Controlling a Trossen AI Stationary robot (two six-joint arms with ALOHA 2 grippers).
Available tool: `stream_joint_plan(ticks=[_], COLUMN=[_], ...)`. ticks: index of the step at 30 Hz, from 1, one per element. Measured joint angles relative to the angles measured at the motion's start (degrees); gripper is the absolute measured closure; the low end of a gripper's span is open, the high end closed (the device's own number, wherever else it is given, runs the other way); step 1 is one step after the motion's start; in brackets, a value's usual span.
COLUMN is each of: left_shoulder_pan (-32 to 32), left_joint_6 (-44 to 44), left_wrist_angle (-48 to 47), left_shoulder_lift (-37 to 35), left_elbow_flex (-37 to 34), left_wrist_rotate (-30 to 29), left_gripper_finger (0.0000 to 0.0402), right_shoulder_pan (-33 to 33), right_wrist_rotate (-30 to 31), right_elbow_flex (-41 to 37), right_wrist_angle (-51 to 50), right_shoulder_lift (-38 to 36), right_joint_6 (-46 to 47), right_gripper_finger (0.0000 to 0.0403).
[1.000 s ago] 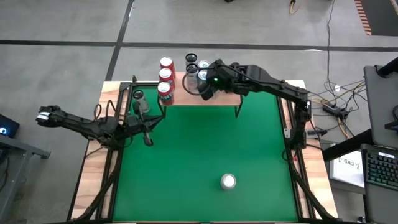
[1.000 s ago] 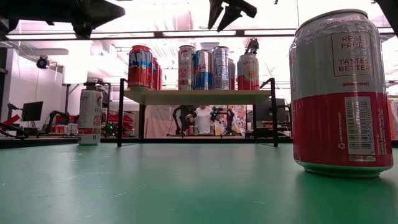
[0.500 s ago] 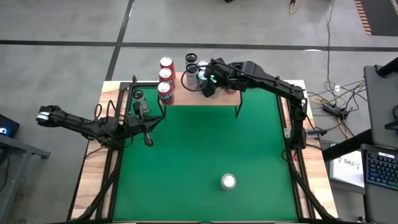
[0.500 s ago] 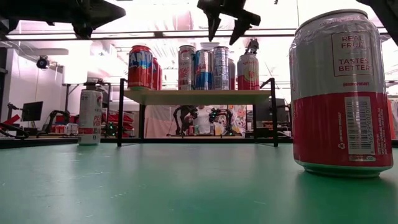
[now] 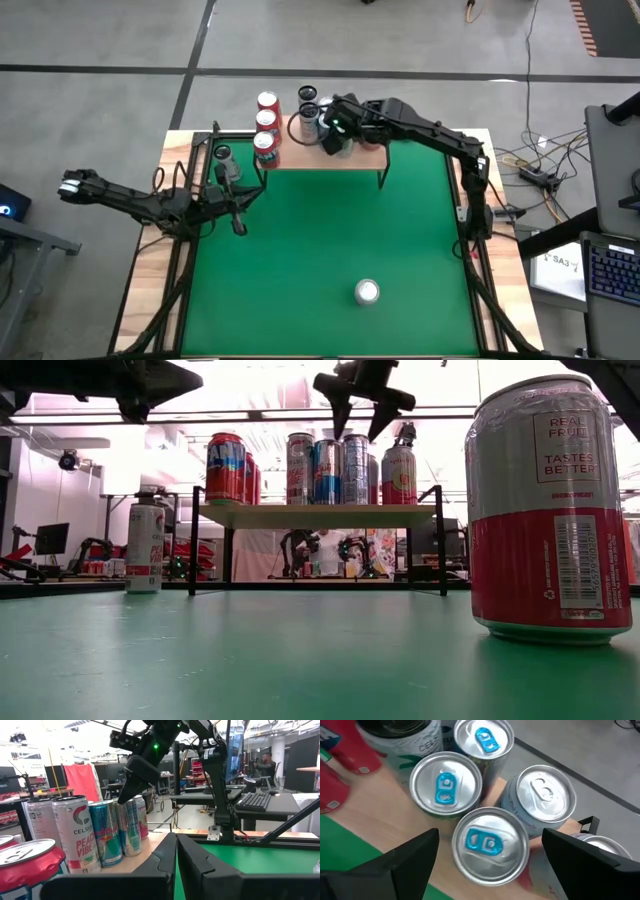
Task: Place canned beverage on shelf
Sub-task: Put the blue soda can on the shelf aligned with other blue soda cans
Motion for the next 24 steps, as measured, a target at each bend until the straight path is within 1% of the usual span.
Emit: stream_joint_plan(ticks=[11, 20, 24], left_shoulder_pan=[0.01, -0.01, 0.01], left_joint_6=[-0.10, -0.09, -0.09], left_wrist_angle=[0.00, 0.01, 0.01], left_shoulder_lift=[0.29, 0.30, 0.30], left_elbow_flex=[0.00, 0.00, 0.00], left_wrist_rotate=[0.00, 0.00, 0.00], left_gripper_finger=[0.0402, 0.0402, 0.0402], right_shoulder_pan=[-0.39, -0.24, -0.25], right_wrist_rotate=[-0.24, -0.95, -3.71], right_elbow_flex=[-0.04, -0.07, -0.09], right_wrist_angle=[-1.94, -2.29, -2.29], right_shoulder_lift=[0.31, 0.31, 0.31], right_joint_6=[-0.02, -3.68, -4.53], right_gripper_finger=[0.0061, 0.0078, 0.0078])
